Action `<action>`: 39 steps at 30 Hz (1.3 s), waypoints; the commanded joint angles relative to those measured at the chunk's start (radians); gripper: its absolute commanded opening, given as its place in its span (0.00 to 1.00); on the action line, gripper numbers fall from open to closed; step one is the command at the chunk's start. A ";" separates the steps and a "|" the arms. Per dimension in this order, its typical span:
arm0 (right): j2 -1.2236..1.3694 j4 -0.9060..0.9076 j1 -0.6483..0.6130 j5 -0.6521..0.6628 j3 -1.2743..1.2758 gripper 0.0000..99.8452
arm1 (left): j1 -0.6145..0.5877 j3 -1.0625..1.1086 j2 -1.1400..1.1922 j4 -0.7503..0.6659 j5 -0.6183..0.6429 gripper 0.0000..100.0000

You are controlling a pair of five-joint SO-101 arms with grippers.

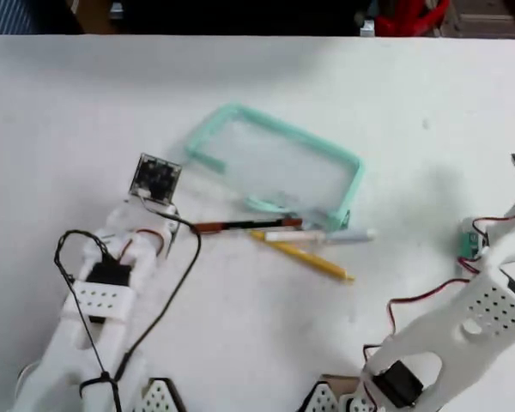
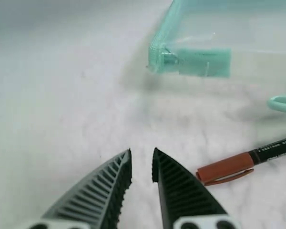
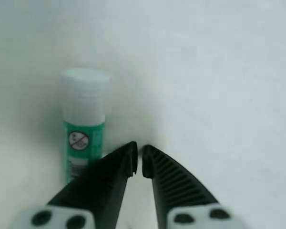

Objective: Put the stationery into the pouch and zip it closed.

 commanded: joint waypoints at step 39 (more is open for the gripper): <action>-0.027 0.119 -0.337 -0.032 0.061 0.02 | 0.002 -0.021 -0.005 -0.025 -0.005 0.09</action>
